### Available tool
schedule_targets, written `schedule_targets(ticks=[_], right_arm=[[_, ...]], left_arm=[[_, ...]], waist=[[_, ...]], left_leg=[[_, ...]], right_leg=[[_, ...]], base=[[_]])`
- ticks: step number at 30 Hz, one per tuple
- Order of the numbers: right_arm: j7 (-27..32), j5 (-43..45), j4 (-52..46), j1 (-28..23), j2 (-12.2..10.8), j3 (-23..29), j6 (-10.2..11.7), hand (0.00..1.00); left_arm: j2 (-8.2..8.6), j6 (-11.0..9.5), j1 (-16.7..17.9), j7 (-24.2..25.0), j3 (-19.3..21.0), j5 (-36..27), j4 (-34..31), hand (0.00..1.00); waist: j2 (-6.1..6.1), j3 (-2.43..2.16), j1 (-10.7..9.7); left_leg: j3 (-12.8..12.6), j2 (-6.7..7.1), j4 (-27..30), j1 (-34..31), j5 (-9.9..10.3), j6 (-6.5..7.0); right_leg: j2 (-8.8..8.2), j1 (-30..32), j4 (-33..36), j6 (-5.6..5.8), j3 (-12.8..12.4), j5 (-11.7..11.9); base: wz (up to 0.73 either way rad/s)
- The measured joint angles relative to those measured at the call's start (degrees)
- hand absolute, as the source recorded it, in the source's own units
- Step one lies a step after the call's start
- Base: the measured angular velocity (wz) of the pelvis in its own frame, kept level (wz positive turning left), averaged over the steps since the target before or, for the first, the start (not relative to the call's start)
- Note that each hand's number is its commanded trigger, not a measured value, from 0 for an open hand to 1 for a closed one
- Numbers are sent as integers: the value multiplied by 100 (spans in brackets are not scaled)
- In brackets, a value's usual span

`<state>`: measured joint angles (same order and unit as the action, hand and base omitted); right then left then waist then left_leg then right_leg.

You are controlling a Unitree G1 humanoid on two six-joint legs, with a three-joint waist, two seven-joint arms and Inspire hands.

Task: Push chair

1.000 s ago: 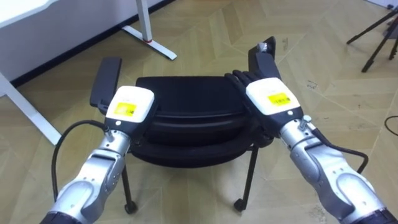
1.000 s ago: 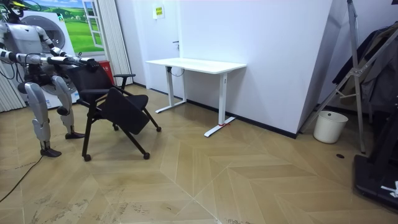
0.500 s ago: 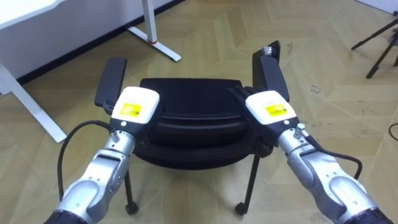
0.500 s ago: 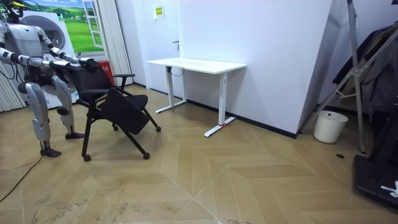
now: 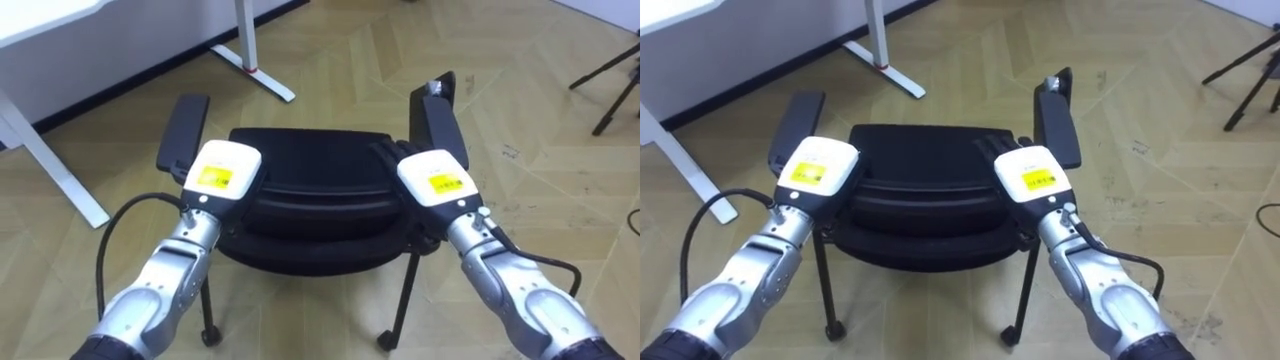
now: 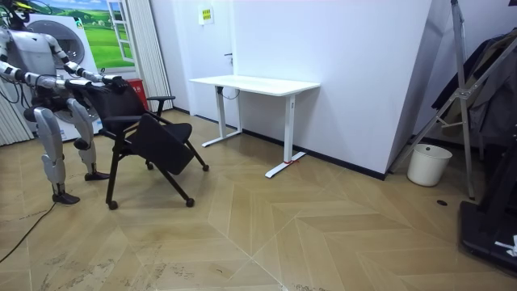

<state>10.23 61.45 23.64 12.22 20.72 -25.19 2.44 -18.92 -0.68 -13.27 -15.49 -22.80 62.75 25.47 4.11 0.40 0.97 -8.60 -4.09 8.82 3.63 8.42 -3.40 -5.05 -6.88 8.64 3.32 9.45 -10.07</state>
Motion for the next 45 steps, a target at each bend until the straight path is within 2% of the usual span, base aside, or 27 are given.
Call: schedule_targets(ticks=[7, 13, 16, 19, 37, 39, 45], right_arm=[[224, 10, 140, -5, 0, -81, -34, 100], [540, 1, 321, 5, -1, -174, -72, 100], [630, -11, 536, 178, -25, -239, -204, 100], [726, 86, 520, 138, 50, -279, -162, 100], [667, 214, 437, 129, 53, -222, -11, 100], [665, 203, 455, 118, 90, -222, 72, 100], [725, 197, 568, 109, 79, -228, 143, 100]], left_arm=[[10, -14, 0, 25, -17, -2, 19, 100], [44, -15, 1, 30, -66, -27, 72, 100], [63, -44, -3, -39, -265, -133, 71, 100], [36, -73, -2, -52, -290, -150, 81, 100], [-62, -209, -8, -104, -250, -181, 87, 100], [-91, -244, 0, -104, -250, -186, 108, 100], [-89, -270, -3, -75, -250, -179, 146, 100]], waist=[[-17, -14, 0], [-70, -9, 13], [-122, -18, 89], [-132, -16, 84], [-111, -9, 87], [-102, -3, 91], [-53, 38, 101]], left_leg=[[1, 0, 1, 15, 0, 0], [1, 0, -4, 62, 0, 0], [13, 4, -6, 63, 0, 0], [54, 2, -6, 65, 0, 0], [84, 0, 37, -1, 0, 0], [97, 0, 39, 38, 0, 0], [154, -1, 60, 101, 0, -1]], right_leg=[[0, -14, 0, -2, 5, 2], [0, -63, -1, -3, 5, 3], [0, -69, -1, -3, 7, 3], [3, -78, -4, -2, 40, 2], [-6, -67, 2, -2, 86, 2], [-6, -115, 0, -2, 93, 2], [-7, -223, -2, -1, 183, 1]], base=[[0], [0], [2], [6], [0], [0], [5]])
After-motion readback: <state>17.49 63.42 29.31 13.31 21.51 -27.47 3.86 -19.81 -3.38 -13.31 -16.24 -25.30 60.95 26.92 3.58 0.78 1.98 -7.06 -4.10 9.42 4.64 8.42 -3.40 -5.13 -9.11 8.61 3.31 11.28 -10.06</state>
